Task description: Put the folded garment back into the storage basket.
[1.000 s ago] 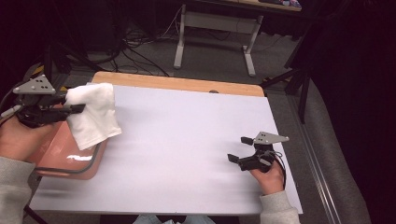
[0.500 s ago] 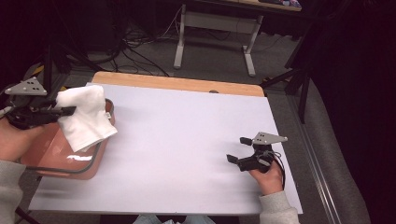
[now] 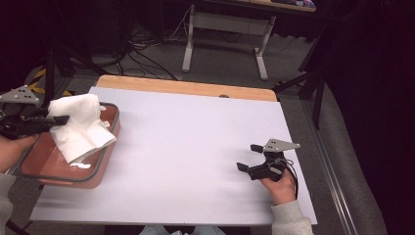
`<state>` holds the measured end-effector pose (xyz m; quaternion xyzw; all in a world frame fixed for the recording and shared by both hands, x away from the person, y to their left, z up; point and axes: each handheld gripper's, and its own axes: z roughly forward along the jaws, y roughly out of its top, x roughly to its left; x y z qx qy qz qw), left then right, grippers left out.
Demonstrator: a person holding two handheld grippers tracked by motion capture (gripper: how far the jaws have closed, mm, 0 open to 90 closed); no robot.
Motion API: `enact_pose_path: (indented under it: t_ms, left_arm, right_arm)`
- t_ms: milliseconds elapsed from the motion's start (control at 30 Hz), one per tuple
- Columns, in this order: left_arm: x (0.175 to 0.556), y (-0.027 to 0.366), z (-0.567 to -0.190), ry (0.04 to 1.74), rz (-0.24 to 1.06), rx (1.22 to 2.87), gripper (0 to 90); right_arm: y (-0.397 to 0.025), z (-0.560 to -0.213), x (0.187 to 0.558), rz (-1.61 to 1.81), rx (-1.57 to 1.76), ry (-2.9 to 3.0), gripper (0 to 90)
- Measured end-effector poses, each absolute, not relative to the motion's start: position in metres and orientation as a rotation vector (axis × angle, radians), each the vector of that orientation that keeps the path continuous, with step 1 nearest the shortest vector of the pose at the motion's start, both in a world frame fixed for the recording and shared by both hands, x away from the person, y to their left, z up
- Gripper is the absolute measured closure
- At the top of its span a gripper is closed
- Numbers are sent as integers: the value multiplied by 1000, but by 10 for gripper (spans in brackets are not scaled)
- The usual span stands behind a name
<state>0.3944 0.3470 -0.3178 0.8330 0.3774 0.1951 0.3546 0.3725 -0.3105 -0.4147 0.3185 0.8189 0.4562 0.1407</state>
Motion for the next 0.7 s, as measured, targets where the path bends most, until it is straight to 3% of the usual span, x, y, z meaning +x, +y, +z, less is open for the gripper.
enact_pose_path:
  t_ms: [700]
  left_arm:
    - [404, 360, -359, 1059, 348, 2255, 623]
  right_arm:
    - [-311, -415, 373, 1308, 915, 2376, 50]
